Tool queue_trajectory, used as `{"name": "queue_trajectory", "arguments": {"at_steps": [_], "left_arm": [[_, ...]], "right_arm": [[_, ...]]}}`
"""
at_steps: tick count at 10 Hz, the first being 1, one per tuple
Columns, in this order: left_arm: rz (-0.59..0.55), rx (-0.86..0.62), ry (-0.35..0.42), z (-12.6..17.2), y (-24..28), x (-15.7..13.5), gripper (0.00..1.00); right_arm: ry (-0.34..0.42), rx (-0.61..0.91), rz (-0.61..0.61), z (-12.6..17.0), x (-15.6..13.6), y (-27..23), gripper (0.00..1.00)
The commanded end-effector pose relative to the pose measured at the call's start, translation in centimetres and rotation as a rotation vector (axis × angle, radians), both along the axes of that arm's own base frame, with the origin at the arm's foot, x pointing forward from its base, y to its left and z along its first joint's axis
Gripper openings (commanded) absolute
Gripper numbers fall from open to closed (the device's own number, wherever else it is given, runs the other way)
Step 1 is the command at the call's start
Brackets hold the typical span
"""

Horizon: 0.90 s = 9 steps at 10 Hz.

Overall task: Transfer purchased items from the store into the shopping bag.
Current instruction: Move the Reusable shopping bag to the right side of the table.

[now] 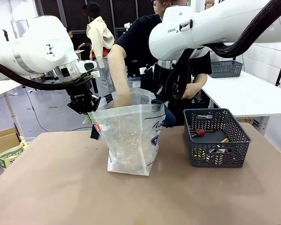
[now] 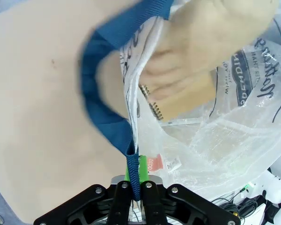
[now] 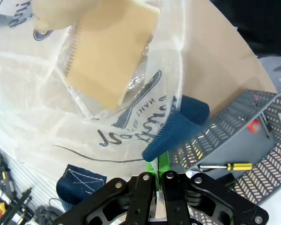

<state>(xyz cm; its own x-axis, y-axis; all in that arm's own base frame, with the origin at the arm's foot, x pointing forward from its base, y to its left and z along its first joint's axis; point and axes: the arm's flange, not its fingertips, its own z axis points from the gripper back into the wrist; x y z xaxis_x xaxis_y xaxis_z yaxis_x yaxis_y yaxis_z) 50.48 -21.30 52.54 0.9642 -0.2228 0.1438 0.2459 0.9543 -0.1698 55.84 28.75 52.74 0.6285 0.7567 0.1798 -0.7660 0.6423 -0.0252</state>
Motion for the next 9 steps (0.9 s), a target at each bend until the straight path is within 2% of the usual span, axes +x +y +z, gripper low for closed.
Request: {"name": "queue_trajectory", "arguments": {"at_steps": [1,9], "left_arm": [[0.004,-0.001,0.0,0.01,0.11,0.05,0.0],[0.004,-0.001,0.0,0.01,0.11,0.05,0.0]], "right_arm": [[0.003,-0.004,-0.002,-0.24,0.04,-0.18,0.0],[0.003,-0.004,-0.002,-0.24,0.04,-0.18,0.0]]}}
